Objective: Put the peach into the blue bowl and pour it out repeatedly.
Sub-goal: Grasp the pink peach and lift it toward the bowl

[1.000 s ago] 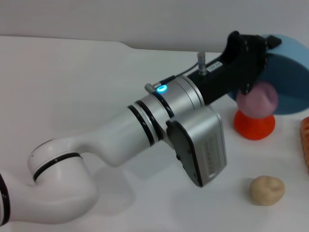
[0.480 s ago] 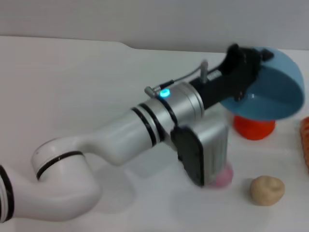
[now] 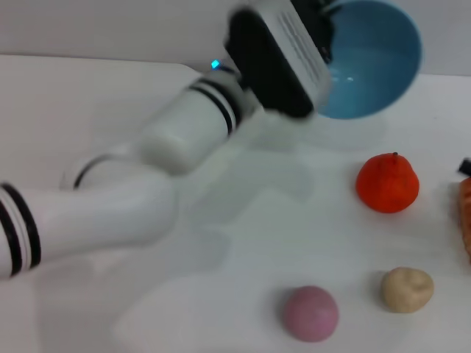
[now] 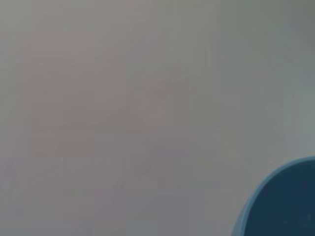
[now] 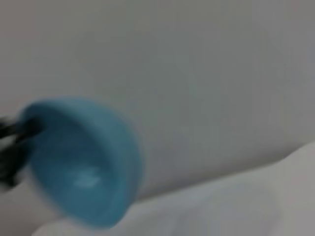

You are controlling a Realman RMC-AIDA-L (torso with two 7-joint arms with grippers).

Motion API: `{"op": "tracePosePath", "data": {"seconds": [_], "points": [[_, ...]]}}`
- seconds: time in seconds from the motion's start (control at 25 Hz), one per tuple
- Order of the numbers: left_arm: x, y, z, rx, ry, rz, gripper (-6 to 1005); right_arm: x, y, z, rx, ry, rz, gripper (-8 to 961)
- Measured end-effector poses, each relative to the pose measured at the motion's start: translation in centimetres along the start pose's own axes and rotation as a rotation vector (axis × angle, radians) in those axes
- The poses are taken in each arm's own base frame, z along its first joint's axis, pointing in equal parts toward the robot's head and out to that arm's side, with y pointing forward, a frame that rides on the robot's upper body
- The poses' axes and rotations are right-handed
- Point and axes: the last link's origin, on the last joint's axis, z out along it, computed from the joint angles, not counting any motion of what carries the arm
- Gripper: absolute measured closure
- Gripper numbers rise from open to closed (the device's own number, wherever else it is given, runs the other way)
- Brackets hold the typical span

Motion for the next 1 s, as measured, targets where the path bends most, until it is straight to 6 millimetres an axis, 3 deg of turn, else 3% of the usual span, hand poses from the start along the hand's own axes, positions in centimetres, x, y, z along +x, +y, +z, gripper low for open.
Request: {"op": "tracePosePath", "data": {"seconds": [0.28, 0.64, 0.8, 1.0], "points": [[-2.6, -1.7, 1.5, -0.087, -0.189, -0.374, 999, -0.3, 3.6, 3.8, -0.172, 0.32, -0.014, 529], [-3.1, -0.1, 0.7, -0.123, -0.215, -0.424, 999, 2.4, 7.2, 10.7, -0.251, 0.609, -0.08, 534], [-3.1, 0.1, 0.6, -0.126, -0.211, -0.418, 1000, 3.9, 8.3, 11.5, -0.27, 0.7, -0.085, 536], [-3.2, 0.1, 0.6, -0.125, -0.214, -0.414, 1000, 5.6, 8.7, 11.3, -0.268, 0.801, -0.06, 538]]}}
